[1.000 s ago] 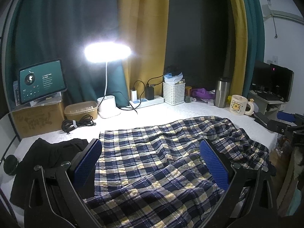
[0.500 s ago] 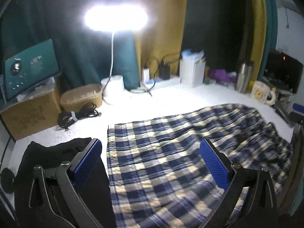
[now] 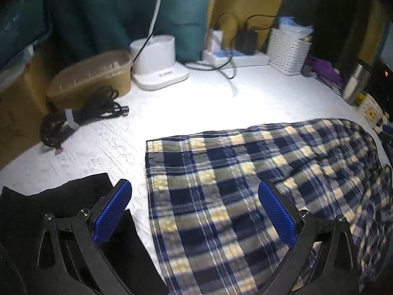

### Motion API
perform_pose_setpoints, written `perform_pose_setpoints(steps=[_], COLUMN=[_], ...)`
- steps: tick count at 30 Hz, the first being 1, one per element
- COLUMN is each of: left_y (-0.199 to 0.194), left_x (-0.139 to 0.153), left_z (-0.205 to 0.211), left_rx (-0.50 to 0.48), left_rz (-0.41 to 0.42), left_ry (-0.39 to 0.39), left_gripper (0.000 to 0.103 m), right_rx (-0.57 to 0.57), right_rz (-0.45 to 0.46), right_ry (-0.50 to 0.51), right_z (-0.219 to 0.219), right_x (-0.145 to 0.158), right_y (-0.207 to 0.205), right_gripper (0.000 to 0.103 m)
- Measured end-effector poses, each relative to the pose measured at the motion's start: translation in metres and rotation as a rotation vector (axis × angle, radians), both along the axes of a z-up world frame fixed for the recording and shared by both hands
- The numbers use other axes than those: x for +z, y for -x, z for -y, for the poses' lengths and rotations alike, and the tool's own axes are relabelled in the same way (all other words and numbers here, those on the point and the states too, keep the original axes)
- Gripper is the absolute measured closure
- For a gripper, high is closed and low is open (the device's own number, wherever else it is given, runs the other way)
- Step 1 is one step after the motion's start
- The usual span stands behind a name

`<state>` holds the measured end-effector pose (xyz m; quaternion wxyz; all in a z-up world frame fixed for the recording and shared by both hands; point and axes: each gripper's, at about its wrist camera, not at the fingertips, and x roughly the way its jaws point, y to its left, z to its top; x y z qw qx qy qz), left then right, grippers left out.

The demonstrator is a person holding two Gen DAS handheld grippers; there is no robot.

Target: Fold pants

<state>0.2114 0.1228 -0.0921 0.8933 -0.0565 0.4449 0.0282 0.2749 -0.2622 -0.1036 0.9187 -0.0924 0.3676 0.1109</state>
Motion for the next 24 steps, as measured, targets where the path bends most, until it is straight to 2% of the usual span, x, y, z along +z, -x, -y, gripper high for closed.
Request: perform_pose_setpoints(steps=[5,6,8,9,10,11,13,14,15,19,24], left_y=[-0.021,-0.02,-0.02,-0.018,-0.018,-0.016,-0.015,-0.015,-0.015,-0.024,-0.033], left_x=[-0.025,-0.025,-0.026,-0.024,-0.023,-0.021,-0.02,-0.02,-0.02,-0.014,0.028], left_z=[-0.007,-0.005,-0.002,0.001,0.002,0.004,0.01,0.011,0.012,0.012,0.011], left_rx=[-0.009,-0.007,-0.012,-0.026,-0.033,-0.035,-0.053,-0.059,-0.061,-0.06,-0.056], left_rz=[-0.08,-0.049,-0.049,-0.036,-0.024,-0.012,-0.007,-0.008,-0.011,0.014,0.116], left_ry=[0.038,0.013,-0.007,-0.001,0.005,0.008,-0.017,-0.016,0.001,0.018,-0.007], left_gripper=[0.004,0.005,0.006,0.016,0.036,0.045,0.09,0.098,0.099,0.102,0.102], right_rx=[0.046,0.062,0.081,0.087,0.092,0.094,0.122,0.136,0.151,0.125,0.039], right_rz=[-0.109,-0.126,-0.147,-0.133,-0.127,-0.118,-0.105,-0.102,-0.088,-0.013,0.12], right_ry=[-0.055,-0.057,-0.08,-0.08,-0.073,-0.061,-0.065,-0.061,-0.042,-0.003,-0.021], right_z=[0.006,0.004,0.001,-0.001,-0.002,-0.005,-0.01,-0.013,-0.018,-0.026,-0.014], right_x=[-0.026,-0.032,-0.039,-0.04,-0.041,-0.041,-0.037,-0.035,-0.034,-0.023,0.013], right_y=[-0.034,-0.038,-0.042,-0.042,-0.043,-0.042,-0.04,-0.039,-0.036,-0.032,-0.034], right_gripper=[0.02,0.022,0.026,0.028,0.03,0.032,0.059,0.067,0.075,0.078,0.079])
